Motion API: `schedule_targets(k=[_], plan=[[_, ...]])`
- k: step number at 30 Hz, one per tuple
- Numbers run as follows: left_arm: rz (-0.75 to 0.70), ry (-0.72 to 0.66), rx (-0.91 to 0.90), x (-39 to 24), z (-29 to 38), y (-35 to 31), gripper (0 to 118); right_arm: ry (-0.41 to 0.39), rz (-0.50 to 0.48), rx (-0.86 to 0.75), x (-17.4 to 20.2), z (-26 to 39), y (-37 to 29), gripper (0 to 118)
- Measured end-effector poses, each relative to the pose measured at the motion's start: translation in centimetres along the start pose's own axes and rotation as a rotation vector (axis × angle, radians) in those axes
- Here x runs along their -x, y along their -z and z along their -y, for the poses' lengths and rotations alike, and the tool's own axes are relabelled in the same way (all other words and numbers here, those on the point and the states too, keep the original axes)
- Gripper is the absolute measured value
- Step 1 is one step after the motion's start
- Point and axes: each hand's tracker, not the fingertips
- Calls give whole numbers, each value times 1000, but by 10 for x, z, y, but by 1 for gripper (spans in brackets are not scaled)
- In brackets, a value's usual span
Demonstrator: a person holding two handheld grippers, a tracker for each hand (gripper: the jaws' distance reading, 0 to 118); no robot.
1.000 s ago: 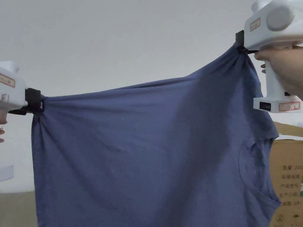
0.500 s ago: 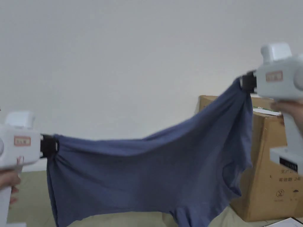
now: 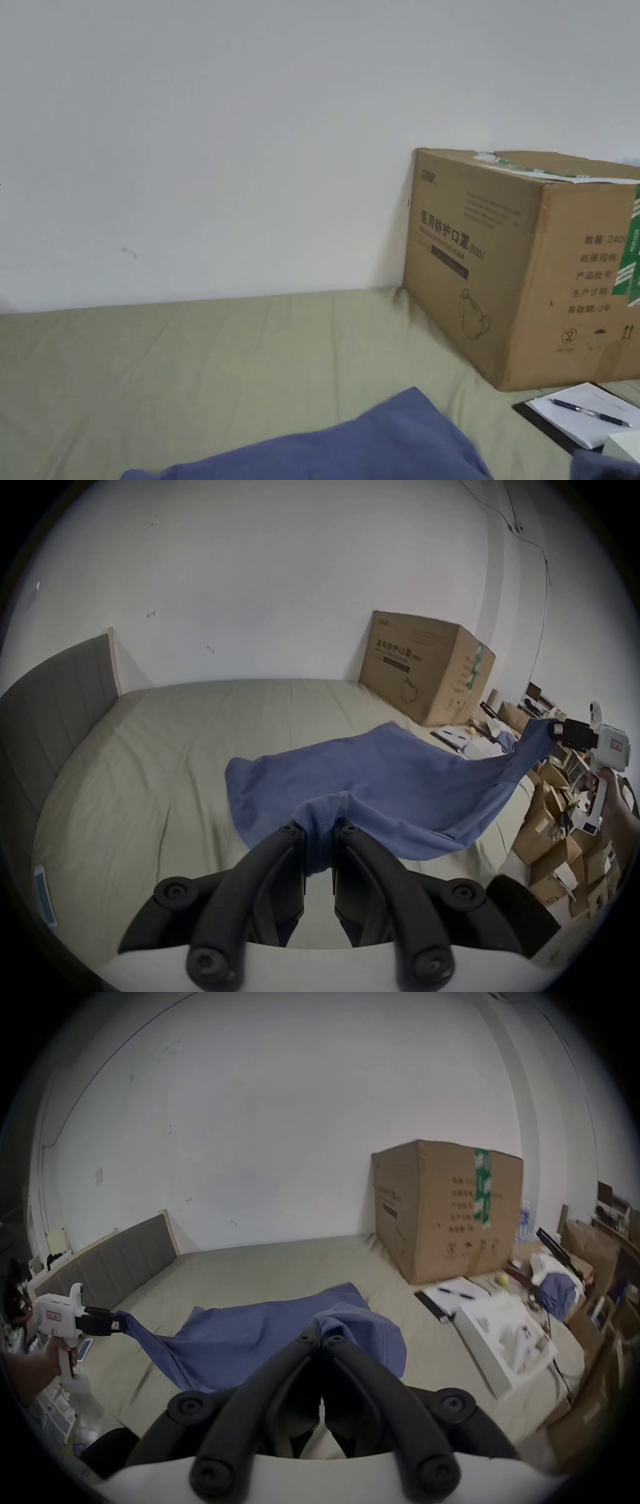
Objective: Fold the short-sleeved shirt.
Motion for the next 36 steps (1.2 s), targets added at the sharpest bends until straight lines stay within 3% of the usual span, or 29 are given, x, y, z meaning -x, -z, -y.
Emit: schedule_targets(k=[3,6,11,12,14,15,16,17,18,19,20,21,23,26,29,32,33,34,35,36], plan=[[-23,-50,17,-3,19,-23,12,19,21,12,-1,14,-27,0],[-70,-97,111,18,42,-16,12,32,-23,114,-8,24,-18,0],[-128,-134,338,31,62,33,12,78,-42,367,-29,65,74,0],[-144,-138,365,34,67,44,13,74,-42,433,-19,66,91,0],[-211,-142,404,48,81,60,27,96,47,522,-20,87,129,5],[-229,-141,390,51,84,65,38,118,85,555,-21,95,141,11],[-235,-161,382,53,86,66,50,141,112,571,-32,111,155,24],[-241,-190,377,59,89,65,57,147,116,580,-32,116,161,31],[-242,-233,355,62,91,63,57,151,111,577,-32,118,163,31],[-243,-265,332,64,90,58,82,150,108,579,-30,118,164,61],[-250,-289,312,65,89,52,110,153,117,581,-24,114,155,108],[-235,-298,283,61,86,42,118,157,116,562,-22,113,149,118],[-239,-305,211,59,76,21,118,151,95,458,-17,101,134,111],[-248,-323,116,61,68,-7,118,124,106,353,-9,86,105,112],[-206,-353,3,52,57,-45,117,123,43,218,11,69,68,112],[-200,-294,-183,28,52,-80,106,123,-94,54,34,56,28,110],[-220,-243,-216,7,47,-87,95,100,-119,10,42,54,18,105],[-236,-183,-243,-4,43,-94,73,69,-132,-35,51,51,10,93],[-246,-124,-257,-13,39,-98,29,27,-132,-59,59,48,6,53],[-259,-87,-258,-18,35,-99,0,-11,-115,-69,61,52,9,15]])
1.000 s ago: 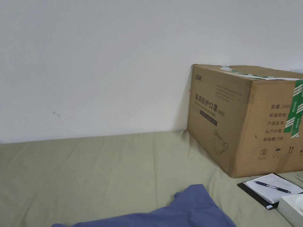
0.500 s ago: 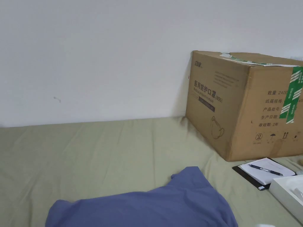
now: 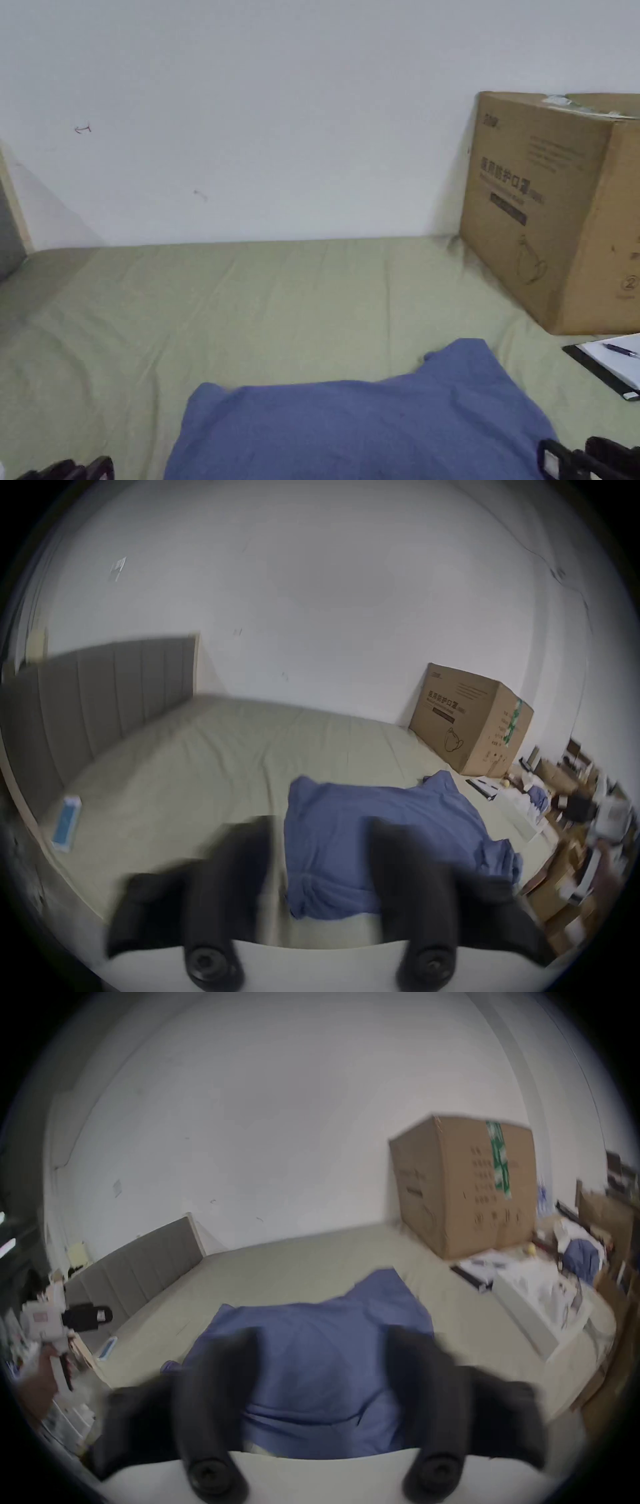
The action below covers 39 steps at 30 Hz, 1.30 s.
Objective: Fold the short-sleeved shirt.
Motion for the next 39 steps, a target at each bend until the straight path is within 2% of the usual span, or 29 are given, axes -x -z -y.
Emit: schedule_targets(k=[1,2,4,6,11,14,15,16,18,19,20,22,24,27,29,30,31,33,34,35,36,39], plan=[[-14,34,2,4,1,10,0,-45,29,-2,7,-2,3,0],[-18,32,-2,3,-2,13,0,-74,36,-22,12,0,7,0],[80,-24,16,5,-18,29,0,-50,-1,-27,14,-2,18,0],[92,-61,56,12,-41,66,0,-32,-19,-19,14,-4,30,0],[142,-160,496,42,-85,242,0,62,-34,27,8,-7,63,0],[88,-103,681,46,-80,333,0,45,-28,64,8,-6,82,0],[47,-76,693,48,-78,355,3,35,-22,80,8,-3,88,0],[26,-62,698,50,-72,377,17,32,-22,98,5,-3,94,0],[-10,-56,731,53,-59,412,97,40,-38,129,1,1,104,0],[-43,-48,757,54,-52,427,118,47,-45,144,0,4,110,0],[-58,-26,719,56,-48,441,114,48,-43,157,1,-1,115,0],[-100,0,722,49,-32,447,114,43,-35,161,1,2,126,0],[-136,-13,786,51,-14,462,114,45,-40,160,0,3,136,0],[-92,-22,869,60,7,475,113,60,-48,173,2,8,152,0],[-117,84,806,48,8,469,113,61,-53,186,5,10,160,0],[-87,118,787,42,7,466,108,58,-55,192,7,12,163,0],[-52,161,768,35,6,462,96,54,-57,199,10,14,165,0],[1,254,734,29,7,458,58,49,-60,210,14,15,168,0],[30,292,722,27,7,454,21,53,-62,214,15,17,169,0],[126,256,728,28,6,454,1,61,-62,218,16,18,169,0],[71,254,733,29,6,454,1,72,-63,219,14,16,168,0],[70,205,708,27,-2,439,1,81,-66,197,5,9,166,0]])
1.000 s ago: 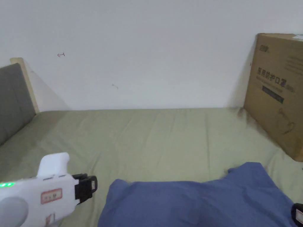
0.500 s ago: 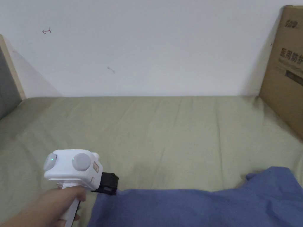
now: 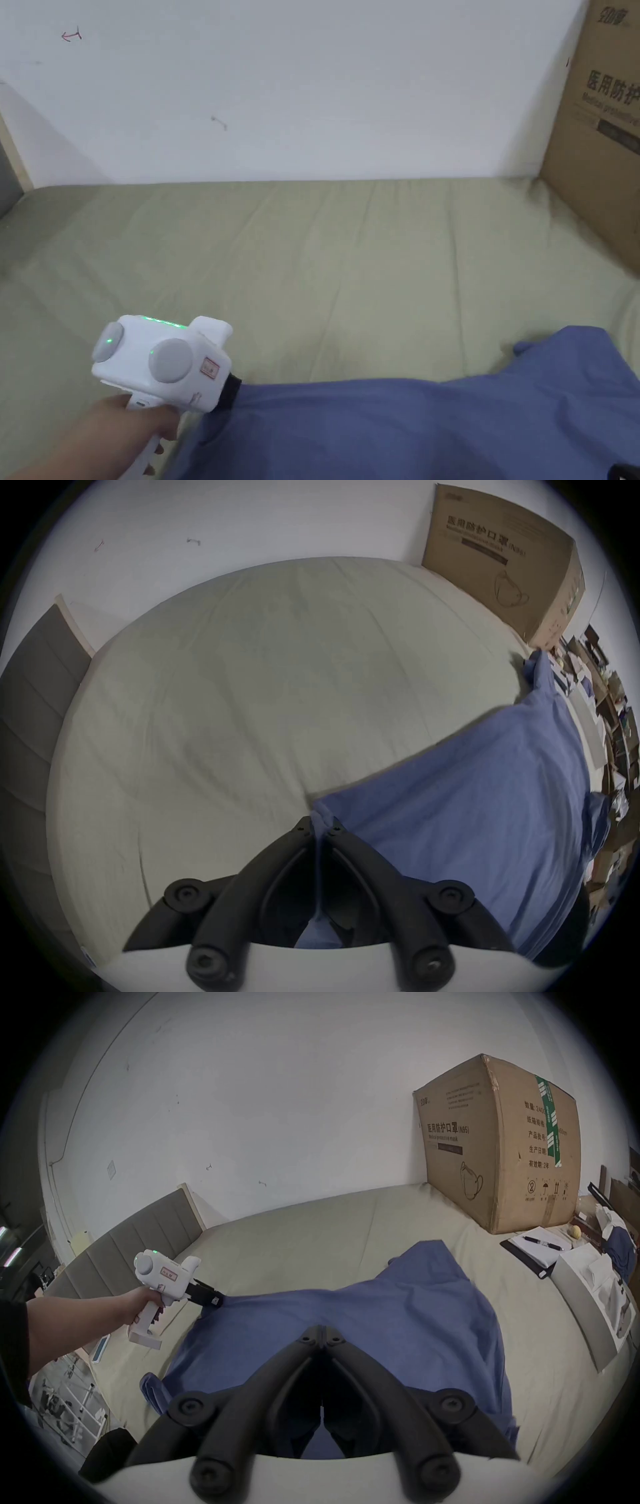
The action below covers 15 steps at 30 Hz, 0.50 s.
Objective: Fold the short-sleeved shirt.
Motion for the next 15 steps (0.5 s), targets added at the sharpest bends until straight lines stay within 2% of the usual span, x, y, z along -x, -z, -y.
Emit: schedule_targets(k=[3,4,6,8,11,12,13,14,15], plan=[[7,-98,-104,11,-4,-22,1,-3,-9,-33,-39,-32,17,0],[3,-116,-137,12,-4,-29,1,-9,16,26,-58,-46,33,0],[-21,-128,-160,16,-3,-33,1,29,119,152,-98,-74,67,0],[-11,-125,-140,15,-2,-33,1,78,145,259,-136,-93,102,0],[-20,-117,-125,11,0,-35,1,140,141,420,-169,-111,150,3],[-21,-111,-120,12,1,-34,1,162,147,449,-177,-112,160,26],[-21,-109,-116,13,1,-32,1,189,175,466,-195,-107,178,67],[-20,-107,-113,3,7,-35,1,212,209,498,-202,-104,191,114],[-19,-106,-110,0,8,-36,1,219,222,504,-207,-102,198,115]])
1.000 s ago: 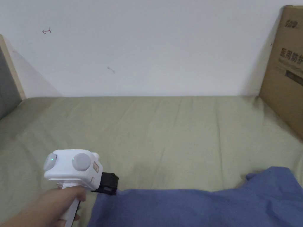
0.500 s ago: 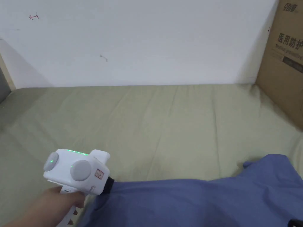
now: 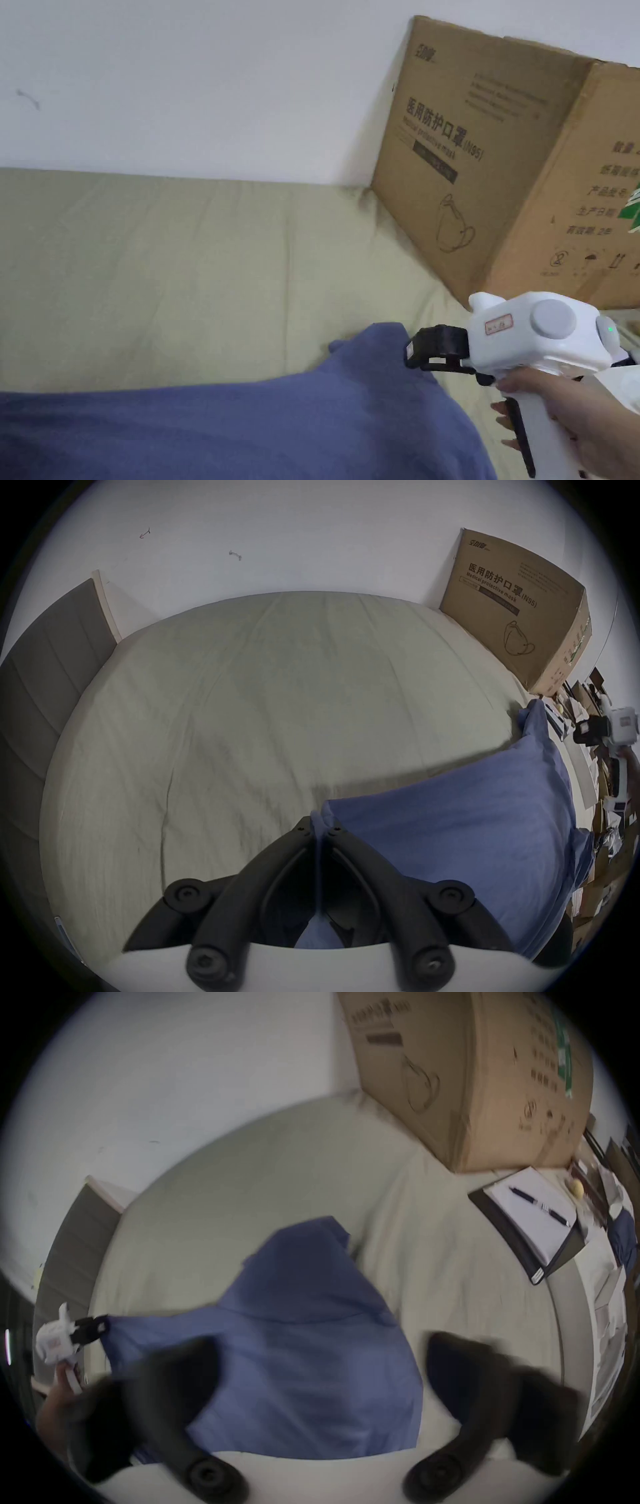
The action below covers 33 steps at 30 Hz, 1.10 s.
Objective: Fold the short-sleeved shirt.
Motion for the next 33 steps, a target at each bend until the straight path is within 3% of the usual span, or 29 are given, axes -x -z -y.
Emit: schedule_targets(k=[1,7,9,10,11,12,14,16,18,20,22,25,26,33], plan=[[1,1,2,0,1,0,1,9,-7,-49,-1,-3,3,109],[-4,0,38,19,3,18,1,8,112,99,-4,-10,50,105],[-4,0,58,22,4,24,1,-21,149,186,-2,-7,62,76],[-8,5,68,22,5,27,1,-74,176,226,-1,-7,69,64],[-11,10,75,22,8,30,1,-120,213,201,3,-5,70,61],[-12,16,80,22,8,32,1,-143,192,155,7,-5,66,48],[-14,20,81,23,8,33,1,-149,151,134,8,-7,68,3],[-16,14,87,21,10,33,1,-149,111,131,14,-8,66,3],[-19,9,86,22,7,31,1,-201,104,108,27,-3,50,2],[-19,-5,80,24,6,23,1,-182,44,82,29,1,33,2],[-15,-17,70,26,3,9,1,-142,47,-2,24,0,2,2],[-27,33,24,7,-2,-34,1,-63,-76,-75,18,6,-58,2],[-32,44,6,6,-6,-48,1,-54,-67,-96,16,4,-77,2],[-20,14,-212,21,-46,-181,1,-124,-90,-276,46,-5,-219,2]])
